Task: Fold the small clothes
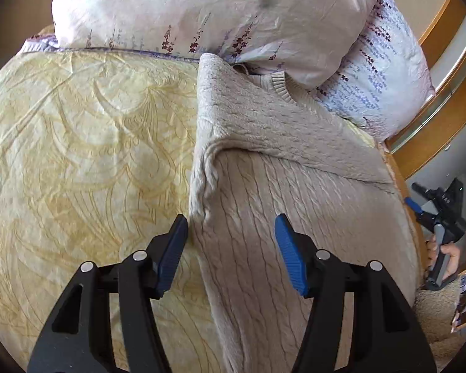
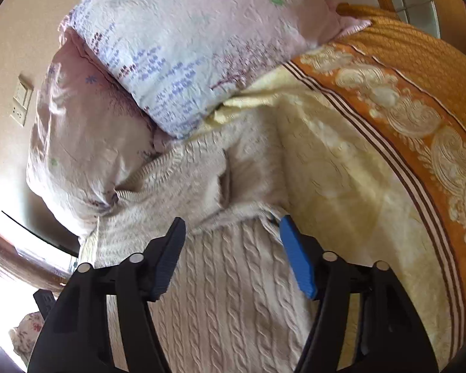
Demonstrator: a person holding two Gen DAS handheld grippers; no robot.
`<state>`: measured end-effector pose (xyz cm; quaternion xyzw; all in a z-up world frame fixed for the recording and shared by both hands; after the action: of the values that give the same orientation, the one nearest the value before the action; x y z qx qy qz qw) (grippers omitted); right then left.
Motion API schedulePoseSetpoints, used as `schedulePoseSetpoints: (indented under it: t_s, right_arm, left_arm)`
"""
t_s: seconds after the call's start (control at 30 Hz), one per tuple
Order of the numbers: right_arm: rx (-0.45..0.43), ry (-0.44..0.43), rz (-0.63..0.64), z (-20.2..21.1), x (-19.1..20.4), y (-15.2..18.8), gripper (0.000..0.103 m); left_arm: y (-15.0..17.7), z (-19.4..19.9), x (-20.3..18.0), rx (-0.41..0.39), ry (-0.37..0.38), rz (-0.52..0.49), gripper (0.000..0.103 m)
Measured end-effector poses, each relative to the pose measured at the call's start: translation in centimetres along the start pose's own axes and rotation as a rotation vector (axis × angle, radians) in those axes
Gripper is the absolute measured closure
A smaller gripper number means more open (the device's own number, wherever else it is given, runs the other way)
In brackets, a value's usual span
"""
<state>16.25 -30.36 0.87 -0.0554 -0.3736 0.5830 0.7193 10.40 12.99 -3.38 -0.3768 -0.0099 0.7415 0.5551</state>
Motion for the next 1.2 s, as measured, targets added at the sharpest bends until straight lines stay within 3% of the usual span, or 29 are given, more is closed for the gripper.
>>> schedulePoseSetpoints:
  t_s: [0.13,0.4,0.5,0.57,0.7,1.0,1.07,1.2]
  right_arm:
    - [0.086,0.038,0.018,0.7,-2.1,3.6,0.048]
    - [0.15,-0.204,0.02,3.2,-0.8,9.1,0.057]
    - [0.166,-0.291,0.003,4.3,-0.2,11.1,0.057]
    - [0.163,-0.319,-0.001,5.1,-0.1,12.4,0.065]
    - [0.17,-0.378,0.02,6.4,0.6,14.6,0.071]
    - [0.192,-0.335,0.108,7.2,1.8,16.0,0.077]
    - [0.194,-0.315,0.124,7.1,1.7,16.1,0.093]
    - [0.103,-0.263,0.179,7.8,2.0,15.2,0.095]
  left_arm:
    - [1.6,1.1,0.5,0.025,0.076,0.054,0.047]
    - [5.4,2.6,0.3,0.086,0.221,0.12,0.051]
    - [7.4,3.1,0.0,0.114,0.262,0.135,0.06]
    - [8.8,3.5,-0.4,0.133,0.275,0.133,0.063]
    - [11.4,4.1,-1.2,0.181,0.299,0.126,0.069]
    - [12.9,4.0,-1.2,0.229,0.273,0.142,0.09]
    - [13.0,3.9,-0.9,0.228,0.257,0.144,0.095]
    - [12.6,4.4,-1.0,0.186,0.241,0.102,0.096]
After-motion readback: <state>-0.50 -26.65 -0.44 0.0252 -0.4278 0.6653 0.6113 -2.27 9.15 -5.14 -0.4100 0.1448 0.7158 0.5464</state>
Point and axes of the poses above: each gripper's, at about its wrist camera, not at the fingertips, and z roughly against the way its jaws point, x to its left, y to its underside, the point moved 7 cm from there along -z, roughly the way its jaws point, and after that the axes turned 12 degrees about z, right-handed, at the moved point
